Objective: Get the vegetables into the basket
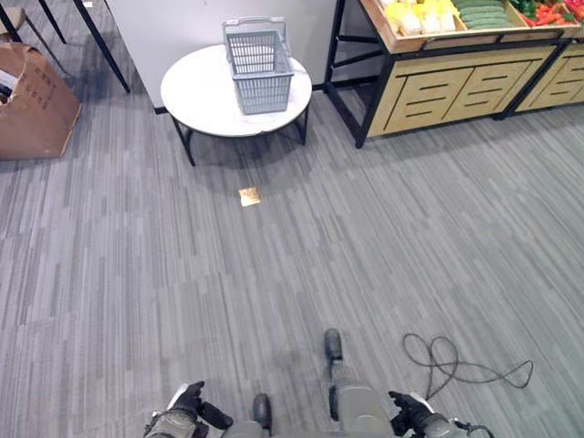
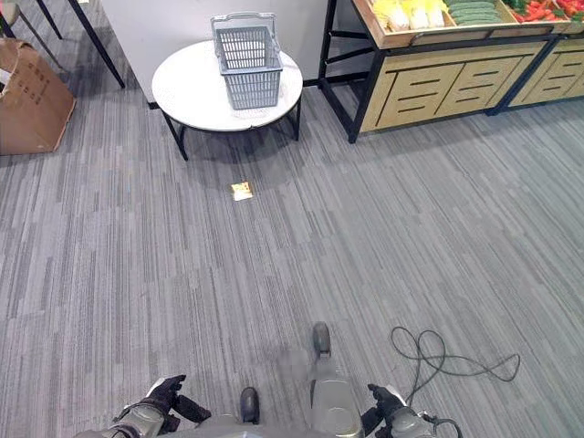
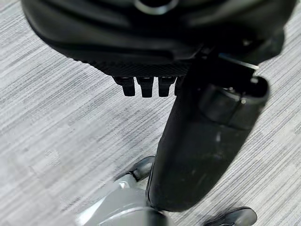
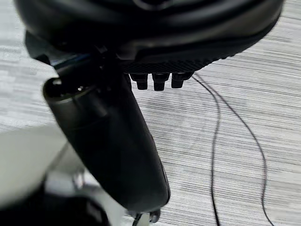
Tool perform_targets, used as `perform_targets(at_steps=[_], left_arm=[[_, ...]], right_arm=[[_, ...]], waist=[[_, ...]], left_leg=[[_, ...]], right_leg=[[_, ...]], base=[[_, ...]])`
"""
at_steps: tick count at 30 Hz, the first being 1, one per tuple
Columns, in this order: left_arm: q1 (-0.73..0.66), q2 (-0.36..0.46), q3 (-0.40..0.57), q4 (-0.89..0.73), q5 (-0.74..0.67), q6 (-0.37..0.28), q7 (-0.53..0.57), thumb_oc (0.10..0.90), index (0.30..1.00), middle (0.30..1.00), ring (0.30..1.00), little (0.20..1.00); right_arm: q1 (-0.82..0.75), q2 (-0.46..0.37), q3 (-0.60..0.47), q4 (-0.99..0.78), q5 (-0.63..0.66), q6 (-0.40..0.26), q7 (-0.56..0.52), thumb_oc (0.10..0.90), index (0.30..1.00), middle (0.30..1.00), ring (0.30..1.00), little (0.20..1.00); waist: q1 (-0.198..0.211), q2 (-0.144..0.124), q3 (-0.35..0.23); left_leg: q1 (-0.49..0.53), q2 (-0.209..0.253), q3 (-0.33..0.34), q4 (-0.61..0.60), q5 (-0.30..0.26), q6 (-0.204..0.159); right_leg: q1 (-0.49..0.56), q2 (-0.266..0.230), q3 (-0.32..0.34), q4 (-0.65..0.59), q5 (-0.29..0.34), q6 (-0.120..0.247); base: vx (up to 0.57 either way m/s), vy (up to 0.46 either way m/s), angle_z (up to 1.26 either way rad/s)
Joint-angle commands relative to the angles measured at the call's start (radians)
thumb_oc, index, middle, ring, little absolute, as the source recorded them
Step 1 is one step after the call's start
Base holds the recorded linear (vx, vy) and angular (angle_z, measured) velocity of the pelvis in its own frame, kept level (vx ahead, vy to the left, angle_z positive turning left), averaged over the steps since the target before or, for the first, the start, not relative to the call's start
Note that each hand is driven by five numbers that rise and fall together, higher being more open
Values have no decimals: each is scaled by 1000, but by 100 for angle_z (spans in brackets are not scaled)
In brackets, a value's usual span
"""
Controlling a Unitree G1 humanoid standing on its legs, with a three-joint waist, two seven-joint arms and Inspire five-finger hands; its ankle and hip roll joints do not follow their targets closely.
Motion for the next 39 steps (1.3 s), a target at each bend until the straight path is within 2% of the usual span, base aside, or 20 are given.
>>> perform_targets(at_steps=[1, 7, 10, 11, 14, 16, 17, 18, 19, 21, 24, 27, 29, 30, 31, 32, 33, 34, 35, 39], left_arm=[[-10, -6, 12, -17, 41, -12, -6, 900, 1000, 1000, 1000, 1000], [-7, -20, 5, -4, 45, -5, 0, 900, 1000, 1000, 1000, 1000], [-15, -32, -6, -6, 49, -2, 5, 900, 1000, 1000, 1000, 1000], [-21, -38, -8, -19, 37, -2, 8, 900, 1000, 1000, 1000, 1000], [-27, -42, -8, -36, 6, -2, 14, 900, 1000, 1000, 1000, 1000], [-35, -46, -11, -41, -7, -3, 17, 900, 1000, 1000, 1000, 1000], [-39, -47, -13, -43, -10, -3, 18, 900, 1000, 1000, 1000, 1000], [-43, -46, -13, -48, -15, -7, 22, 900, 1000, 1000, 1000, 1000], [-43, -46, -13, -49, -15, -7, 22, 900, 1000, 1000, 1000, 1000], [-47, -46, -30, -51, -1, -9, 27, 900, 1000, 1000, 1000, 1000], [-46, -44, -29, -50, 3, -9, 23, 900, 1000, 1000, 1000, 1000], [-28, -40, -8, -45, -12, -12, 4, 900, 1000, 1000, 1000, 1000], [-15, -39, -6, -40, -8, -8, -1, 900, 1000, 1000, 1000, 1000], [-18, -33, -10, -40, 2, -9, -3, 900, 1000, 1000, 1000, 1000], [-18, -33, -10, -40, 2, -9, -3, 900, 1000, 1000, 1000, 1000], [-18, -20, -7, -44, 0, -8, -2, 900, 1000, 1000, 1000, 1000], [-18, -19, -7, -44, 0, -8, -2, 900, 1000, 1000, 1000, 1000], [-22, -8, -10, -50, 4, -9, -2, 900, 1000, 1000, 1000, 1000], [-22, -8, -9, -50, 4, -9, -2, 900, 1000, 1000, 1000, 1000], [-25, 10, 2, -50, 3, -4, -2, 900, 1000, 1000, 1000, 1000]], right_arm=[[-48, -56, 3, -7, -9, -16, 1, 900, 1000, 1000, 1000, 1000], [-60, -95, 9, -13, -12, -22, 1, 900, 1000, 1000, 1000, 1000], [-64, -112, 6, -16, 7, -26, -3, 900, 1000, 1000, 1000, 1000], [-60, -125, -4, -2, 11, -23, -10, 900, 1000, 1000, 1000, 1000], [-47, -139, -27, 23, 24, -20, -21, 900, 1000, 1000, 1000, 1000], [-43, -142, -39, 37, 34, -17, -24, 900, 1000, 1000, 1000, 1000], [-41, -143, -43, 38, 36, -15, -25, 900, 1000, 1000, 1000, 1000], [-38, -145, -45, 47, 30, -12, -30, 900, 1000, 1000, 1000, 1000], [-37, -145, -45, 47, 30, -12, -30, 900, 1000, 1000, 1000, 1000], [-39, -143, -36, 44, 18, -4, -35, 900, 1000, 1000, 1000, 1000], [-37, -141, -38, 45, 13, -4, -33, 900, 1000, 1000, 1000, 1000], [-23, -138, -54, 53, 12, -5, -20, 900, 1000, 1000, 1000, 1000], [1, -126, -60, 62, -1, -3, -16, 900, 1000, 1000, 1000, 1000], [11, -115, -63, 70, -9, 3, -10, 900, 1000, 1000, 1000, 1000], [11, -115, -63, 70, -9, 3, -10, 900, 1000, 1000, 1000, 1000], [14, -103, -55, 73, -16, 6, -5, 900, 1000, 1000, 1000, 1000], [14, -103, -55, 73, -16, 6, -5, 900, 1000, 1000, 1000, 1000], [11, -90, -42, 70, -26, 9, 0, 900, 1000, 1000, 1000, 1000], [11, -90, -42, 70, -26, 9, 0, 900, 1000, 1000, 1000, 1000], [-13, -65, -3, 41, -46, 12, 6, 900, 1000, 1000, 1000, 1000]], waist=[[-16, 36, 25], [-21, 78, 3], [-29, 90, 11], [-31, 95, 23], [-27, 90, 37], [-26, 87, 48], [-23, 82, 54], [-12, 77, 55], [-11, 76, 57], [0, 96, 50], [8, 106, 45], [22, 107, 19], [18, 97, 2], [15, 80, -8], [15, 78, -8], [17, 53, -11], [19, 52, -12], [20, 33, -11], [21, 32, -11], [37, 14, 4]], left_leg=[[45, 20, -21, 37, -8, -14], [27, 91, -59, 90, 64, -66], [-16, 107, -85, 194, 126, -92], [-61, 112, -73, 291, 191, -111], [-128, 112, -48, 411, 246, -110], [-179, 111, -21, 421, 238, -101], [-209, 109, -5, 413, 223, -94], [-289, 108, 19, 313, 192, -85], [-285, 107, 21, 314, 189, -84], [-345, 154, 12, 111, 261, -103], [-359, 174, 26, 18, 322, -122], [-366, 186, 37, 7, 345, -132], [-341, 185, 67, 7, 332, -119], [-325, 162, 94, 19, 310, -98], [-324, 161, 95, 19, 309, -97], [-303, 138, 119, 24, 281, -71], [-302, 137, 121, 24, 280, -70], [-285, 109, 144, 22, 252, -48], [-285, 109, 145, 22, 251, -47], [-245, 62, 164, 6, 202, -2]], right_leg=[[-9, 23, 36, 90, 76, 39], [-2, 77, -15, 136, 7, -11], [13, 101, -29, 160, -40, -43], [37, 107, -34, 175, -68, -69], [91, 107, -49, 177, -103, -98], [120, 95, -59, 168, -107, -97], [140, 89, -59, 158, -108, -95], [174, 75, -57, 121, -112, -82], [178, 74, -57, 121, -114, -81], [210, 81, -29, 100, -135, -66], [250, 82, -14, 96, -154, -61], [320, 82, 31, 107, -192, -50], [342, 62, 44, 114, -207, -35], [340, 28, 55, 136, -189, -13], [340, 27, 56, 136, -189, -13], [314, 2, 85, 183, -125, 9], [313, 1, 88, 184, -125, 10], [288, -23, 108, 219, -46, 28], [288, -24, 109, 219, -46, 28], [203, -54, 81, 345, 115, 40]], base=[[335, -252, 76], [183, -243, 35], [159, -235, 23], [224, -319, 30], [170, -200, 44], [133, -119, 47], [207, -31, 23], [211, -30, 37], [312, 66, 34], [280, 129, -18], [265, 127, -47], [423, 229, -34], [358, 347, -74], [278, 336, -86], [314, 429, -45], [146, 209, -14], [273, 418, -31], [130, 214, -32], [190, 321, -35], [164, 323, -10]])
